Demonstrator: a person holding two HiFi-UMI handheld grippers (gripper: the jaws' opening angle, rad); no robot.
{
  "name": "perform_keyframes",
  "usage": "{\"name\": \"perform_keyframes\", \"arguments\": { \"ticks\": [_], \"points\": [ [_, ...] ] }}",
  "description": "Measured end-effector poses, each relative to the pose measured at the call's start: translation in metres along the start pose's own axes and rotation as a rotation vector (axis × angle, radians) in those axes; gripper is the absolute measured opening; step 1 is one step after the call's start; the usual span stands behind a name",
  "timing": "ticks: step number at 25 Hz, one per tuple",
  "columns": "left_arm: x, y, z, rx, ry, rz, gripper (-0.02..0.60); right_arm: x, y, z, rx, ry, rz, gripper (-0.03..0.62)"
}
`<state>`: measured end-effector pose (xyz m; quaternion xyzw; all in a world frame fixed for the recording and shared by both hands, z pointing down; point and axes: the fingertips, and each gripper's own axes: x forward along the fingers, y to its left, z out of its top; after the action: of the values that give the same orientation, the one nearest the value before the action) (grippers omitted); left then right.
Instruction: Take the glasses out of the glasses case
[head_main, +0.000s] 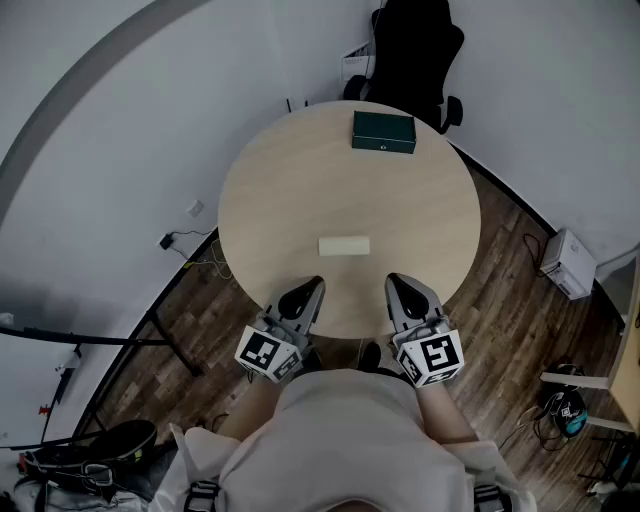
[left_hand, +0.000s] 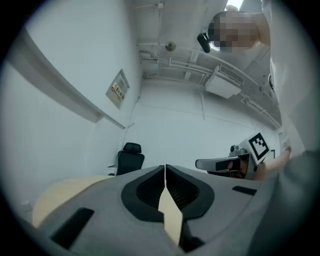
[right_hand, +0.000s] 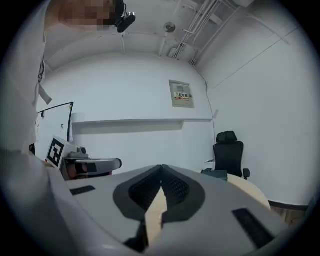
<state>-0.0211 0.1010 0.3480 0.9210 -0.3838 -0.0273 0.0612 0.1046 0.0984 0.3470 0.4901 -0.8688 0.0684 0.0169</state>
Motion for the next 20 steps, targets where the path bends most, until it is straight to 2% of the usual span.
{"name": "perform_keyframes", "arguments": {
  "ticks": [6,20],
  "points": [
    [0.004,0.003,-0.003,0.048,0.017,-0.007,0.014,0.006,-0.002,-0.003,-0.007,0.009,-0.007,0.012],
    [0.023,0.011,-0.009,0.057,0.046,0.063,0.012,0.013,-0.026,-0.012,0.002,0.030,0.010,0.012]
  ]
}}
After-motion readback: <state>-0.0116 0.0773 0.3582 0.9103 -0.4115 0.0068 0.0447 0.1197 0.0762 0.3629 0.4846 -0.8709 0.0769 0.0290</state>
